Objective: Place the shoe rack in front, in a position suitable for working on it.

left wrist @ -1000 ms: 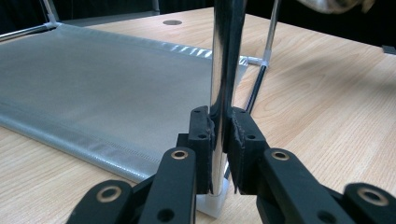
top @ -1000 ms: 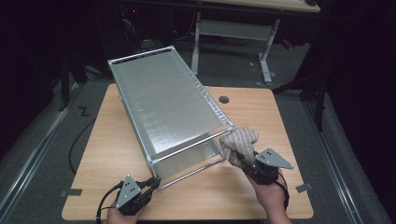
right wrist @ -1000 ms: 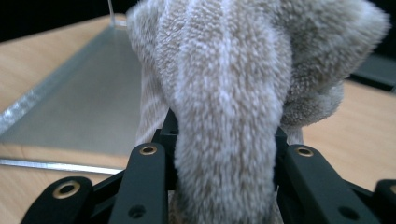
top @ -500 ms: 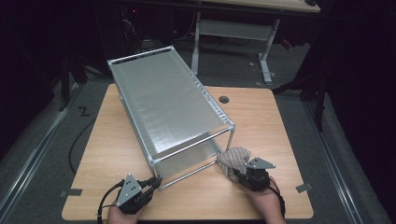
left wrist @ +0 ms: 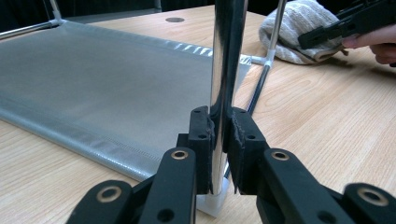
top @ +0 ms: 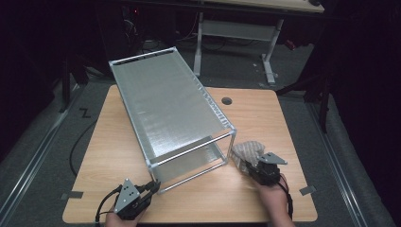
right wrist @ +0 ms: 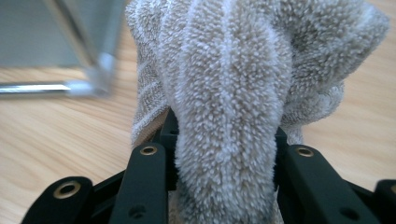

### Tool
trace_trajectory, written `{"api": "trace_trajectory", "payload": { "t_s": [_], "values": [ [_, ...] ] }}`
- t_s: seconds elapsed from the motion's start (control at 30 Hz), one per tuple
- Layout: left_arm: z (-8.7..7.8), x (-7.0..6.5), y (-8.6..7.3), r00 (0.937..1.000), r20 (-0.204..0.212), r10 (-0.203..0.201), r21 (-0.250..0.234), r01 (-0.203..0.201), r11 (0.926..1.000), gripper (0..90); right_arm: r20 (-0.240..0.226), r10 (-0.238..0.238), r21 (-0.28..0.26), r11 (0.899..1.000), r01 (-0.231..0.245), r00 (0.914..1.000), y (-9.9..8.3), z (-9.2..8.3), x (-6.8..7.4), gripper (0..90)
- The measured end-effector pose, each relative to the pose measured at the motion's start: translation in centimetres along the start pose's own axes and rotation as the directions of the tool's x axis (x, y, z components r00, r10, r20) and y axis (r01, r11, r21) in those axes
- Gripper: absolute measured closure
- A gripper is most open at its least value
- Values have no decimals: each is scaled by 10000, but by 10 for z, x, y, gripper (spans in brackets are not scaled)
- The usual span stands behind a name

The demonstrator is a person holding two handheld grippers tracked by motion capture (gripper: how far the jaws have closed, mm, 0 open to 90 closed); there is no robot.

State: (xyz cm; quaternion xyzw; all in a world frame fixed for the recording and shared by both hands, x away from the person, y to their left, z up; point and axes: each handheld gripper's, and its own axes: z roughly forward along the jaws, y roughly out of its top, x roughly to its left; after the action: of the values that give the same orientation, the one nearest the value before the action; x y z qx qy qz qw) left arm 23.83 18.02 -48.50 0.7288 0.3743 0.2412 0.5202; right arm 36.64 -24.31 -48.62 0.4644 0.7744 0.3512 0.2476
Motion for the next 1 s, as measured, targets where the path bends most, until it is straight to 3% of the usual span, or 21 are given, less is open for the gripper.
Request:
{"api": "trace_trajectory", "payload": {
  "t_s": [0.17, 0.37, 0.47, 0.5, 0.53, 0.63, 0.7, 0.8, 0.87, 1.0],
  "values": [
    [-3, 0, -1, 9999, -102, 8, -5, -8, 10000, 800, -740, -615, -418, 9974, 585, 9954, 12, 1, 25, 647],
    [-7, 1, -3, 9998, -176, 11, 7, -11, 10000, 801, -944, -768, -1497, 9868, 621, 9926, 26, -18, 32, 648],
    [-8, 2, -3, 9998, -184, 1, -6, -1, 10000, 801, -1016, -769, -2206, 9739, 529, 9919, 34, -33, 32, 647],
    [-9, 2, -4, 9999, -168, -15, 0, 15, 10000, 801, -1064, -717, -2719, 9615, 404, 9917, 40, -44, 31, 647],
    [-9, 2, -4, 9999, -168, -15, 0, 15, 10000, 801, -1064, -717, -2719, 9615, 404, 9917, 40, -44, 31, 647],
    [-9, 2, -4, 9998, -176, -14, 0, 14, 10000, 801, -1106, -704, -3348, 9418, 295, 9914, 47, -58, 31, 647],
    [-9, 2, -4, 9998, -174, -12, 4, 12, 10000, 801, -1171, -685, -3503, 9363, 233, 9908, 48, -63, 32, 648],
    [-9, 2, -3, 9998, -178, 1, 20, -1, 10000, 801, -1217, -786, -3306, 9431, 342, 9895, 45, -58, 33, 655],
    [-8, 2, -3, 9999, -160, 3, 38, -2, 10000, 801, -1327, -815, -2829, 9583, 410, 9878, 41, -50, 33, 655],
    [-7, 2, -3, 9999, -106, 4, 20, -4, 10000, 801, -1447, -865, -2093, 9763, 550, 9857, 32, -35, 35, 655]
  ]
}}
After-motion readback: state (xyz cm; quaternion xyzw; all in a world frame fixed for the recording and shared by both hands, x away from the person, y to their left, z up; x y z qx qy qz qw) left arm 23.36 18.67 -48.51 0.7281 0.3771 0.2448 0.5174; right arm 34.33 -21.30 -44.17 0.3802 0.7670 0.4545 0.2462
